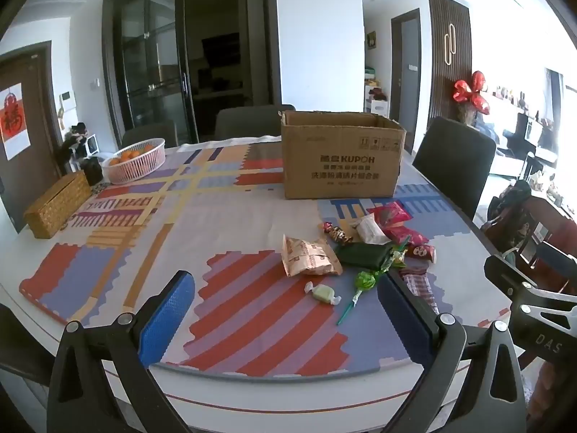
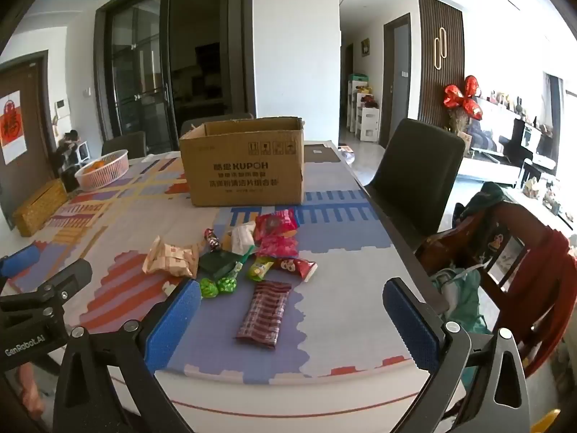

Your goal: Organize snacks

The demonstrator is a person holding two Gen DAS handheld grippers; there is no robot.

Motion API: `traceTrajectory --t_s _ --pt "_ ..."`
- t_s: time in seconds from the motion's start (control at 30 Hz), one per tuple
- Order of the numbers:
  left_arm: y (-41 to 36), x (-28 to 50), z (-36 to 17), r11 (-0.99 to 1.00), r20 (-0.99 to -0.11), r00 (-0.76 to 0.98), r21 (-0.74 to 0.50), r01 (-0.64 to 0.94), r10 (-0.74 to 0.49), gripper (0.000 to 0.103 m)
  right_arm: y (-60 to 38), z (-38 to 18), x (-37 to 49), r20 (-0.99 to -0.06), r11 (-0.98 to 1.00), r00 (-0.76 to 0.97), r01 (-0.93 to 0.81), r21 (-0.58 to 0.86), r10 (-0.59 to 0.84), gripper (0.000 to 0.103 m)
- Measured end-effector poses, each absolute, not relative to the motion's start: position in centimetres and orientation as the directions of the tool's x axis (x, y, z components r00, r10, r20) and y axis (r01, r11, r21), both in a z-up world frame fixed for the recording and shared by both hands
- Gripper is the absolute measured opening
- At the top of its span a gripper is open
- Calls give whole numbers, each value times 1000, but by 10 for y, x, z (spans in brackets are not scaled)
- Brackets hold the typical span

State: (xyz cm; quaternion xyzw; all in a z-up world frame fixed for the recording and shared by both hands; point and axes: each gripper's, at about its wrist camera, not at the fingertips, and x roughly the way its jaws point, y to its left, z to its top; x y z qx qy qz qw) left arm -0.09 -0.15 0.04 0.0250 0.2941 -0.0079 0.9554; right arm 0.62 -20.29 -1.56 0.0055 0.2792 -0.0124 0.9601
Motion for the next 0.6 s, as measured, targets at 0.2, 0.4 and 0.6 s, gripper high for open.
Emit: traceTrajectory --t_s 0.2,0.4,0.6 --pt "5 0 2 999 -567 823 42 14 12 103 -204 -16 6 -552 999 834 29 24 -11 102" --pt "5 0 3 999 -564 826 36 16 7 103 -203 -16 6 -547 999 837 30 13 -18 102" --pt "5 -2 4 999 -562 827 36 17 6 103 -203 -16 6 -545 999 838 32 10 -21 102"
